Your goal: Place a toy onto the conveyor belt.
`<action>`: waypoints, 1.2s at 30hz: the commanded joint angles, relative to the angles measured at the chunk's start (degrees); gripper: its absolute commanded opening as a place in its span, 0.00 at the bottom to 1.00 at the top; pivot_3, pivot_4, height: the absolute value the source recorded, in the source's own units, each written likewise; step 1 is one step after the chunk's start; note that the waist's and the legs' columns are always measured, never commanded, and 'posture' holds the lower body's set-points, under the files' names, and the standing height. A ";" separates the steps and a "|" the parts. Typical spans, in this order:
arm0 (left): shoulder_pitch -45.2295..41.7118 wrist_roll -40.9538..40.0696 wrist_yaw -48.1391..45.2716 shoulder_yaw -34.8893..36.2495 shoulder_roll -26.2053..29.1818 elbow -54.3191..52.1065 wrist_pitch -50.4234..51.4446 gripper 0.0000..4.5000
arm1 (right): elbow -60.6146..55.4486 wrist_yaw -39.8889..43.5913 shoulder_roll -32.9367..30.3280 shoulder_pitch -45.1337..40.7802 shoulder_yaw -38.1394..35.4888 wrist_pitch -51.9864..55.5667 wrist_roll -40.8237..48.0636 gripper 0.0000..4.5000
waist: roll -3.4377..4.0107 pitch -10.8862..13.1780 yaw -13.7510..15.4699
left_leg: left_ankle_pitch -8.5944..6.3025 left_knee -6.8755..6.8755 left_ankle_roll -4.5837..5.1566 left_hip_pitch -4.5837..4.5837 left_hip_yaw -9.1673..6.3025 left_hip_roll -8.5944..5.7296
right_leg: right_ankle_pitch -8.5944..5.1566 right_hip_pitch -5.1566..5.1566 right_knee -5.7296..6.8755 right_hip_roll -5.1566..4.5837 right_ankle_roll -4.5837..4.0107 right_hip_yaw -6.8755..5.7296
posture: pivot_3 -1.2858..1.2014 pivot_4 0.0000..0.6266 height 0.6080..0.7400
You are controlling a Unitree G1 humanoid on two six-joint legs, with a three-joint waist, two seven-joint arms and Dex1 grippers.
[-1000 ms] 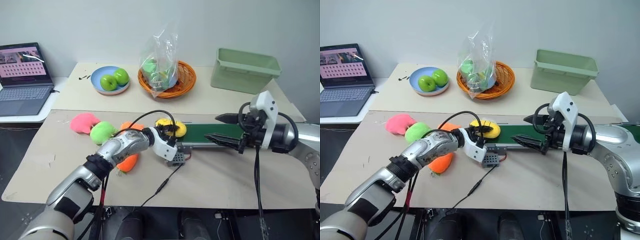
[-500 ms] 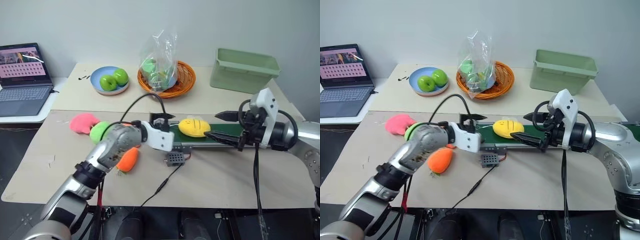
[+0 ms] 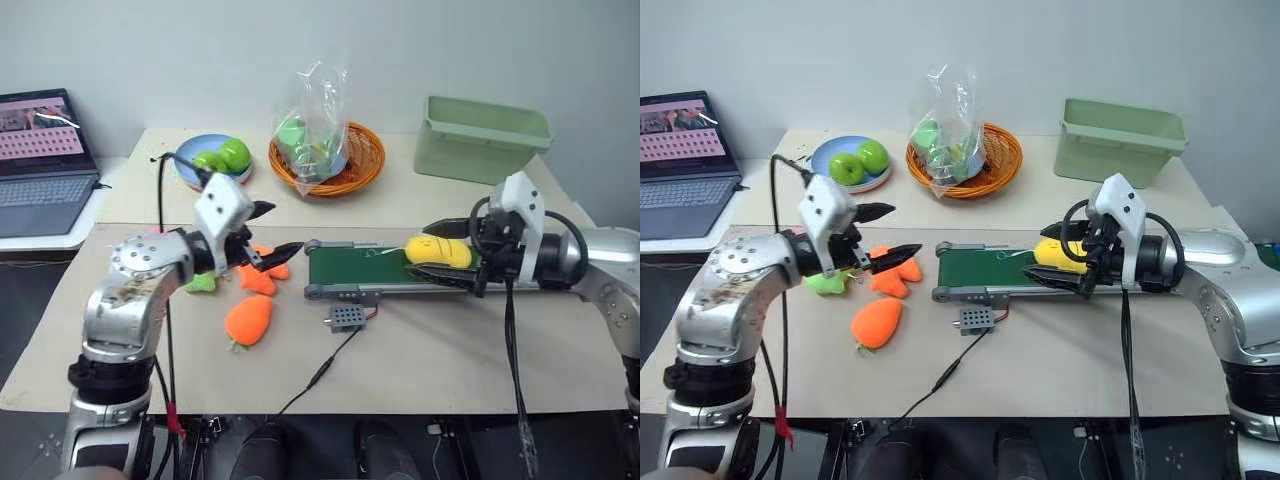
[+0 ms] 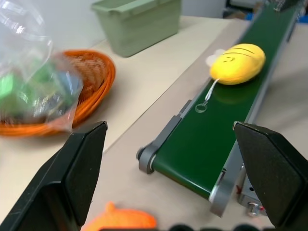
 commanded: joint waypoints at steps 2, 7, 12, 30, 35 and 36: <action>5.36 -3.80 2.73 4.92 2.42 -7.47 3.23 1.00 | 2.38 2.08 0.22 -3.20 0.81 -2.77 -1.35 1.00 | 0.00 0.00 -0.11 | 0.00 0.00 0.00 0.02 0.01 0.01 | 0.00 0.00 0.00 0.01 0.00 0.00 | 0.52 0.24 1.00; 11.72 -5.46 5.95 7.26 3.15 -11.69 3.53 1.00 | 6.06 2.09 2.32 -4.34 1.66 -4.18 -2.65 1.00 | 0.00 0.00 0.30 | 0.00 -0.02 0.00 0.04 0.04 0.00 | 0.01 0.01 -0.01 -0.01 -0.02 0.04 | 0.52 0.24 1.00; 16.16 -6.68 6.66 7.28 4.87 -14.23 2.69 1.00 | 7.67 2.74 4.28 -4.59 2.84 -5.12 -3.57 1.00 | 0.00 0.00 0.30 | 0.00 -0.03 -0.01 0.04 0.03 0.00 | 0.01 0.03 -0.02 -0.02 -0.02 0.02 | 0.52 0.24 1.00; 16.92 -8.98 9.86 8.04 7.16 -11.02 -0.91 1.00 | 10.99 3.00 6.68 -4.80 3.85 -6.93 -7.18 1.00 | 0.02 0.01 0.18 | 0.00 -0.05 -0.01 0.06 0.04 0.00 | 0.01 0.02 0.00 -0.01 -0.04 0.02 | 0.52 0.24 1.00; 15.39 -9.91 10.24 7.50 7.36 -10.08 -1.11 1.00 | 10.40 2.80 6.63 -4.45 3.30 -6.72 -7.00 1.00 | 0.02 0.01 0.11 | 0.00 -0.05 -0.01 0.05 0.05 0.00 | 0.01 0.01 -0.02 -0.02 -0.04 0.03 | 0.52 0.24 1.00; 15.17 -9.79 10.28 7.13 7.56 -9.85 -1.26 1.00 | 10.34 2.77 6.63 -4.35 3.13 -6.71 -6.88 1.00 | 0.02 0.01 0.13 | 0.00 -0.05 -0.01 0.05 0.05 0.00 | 0.01 0.01 -0.01 -0.02 -0.03 0.03 | 0.52 0.24 1.00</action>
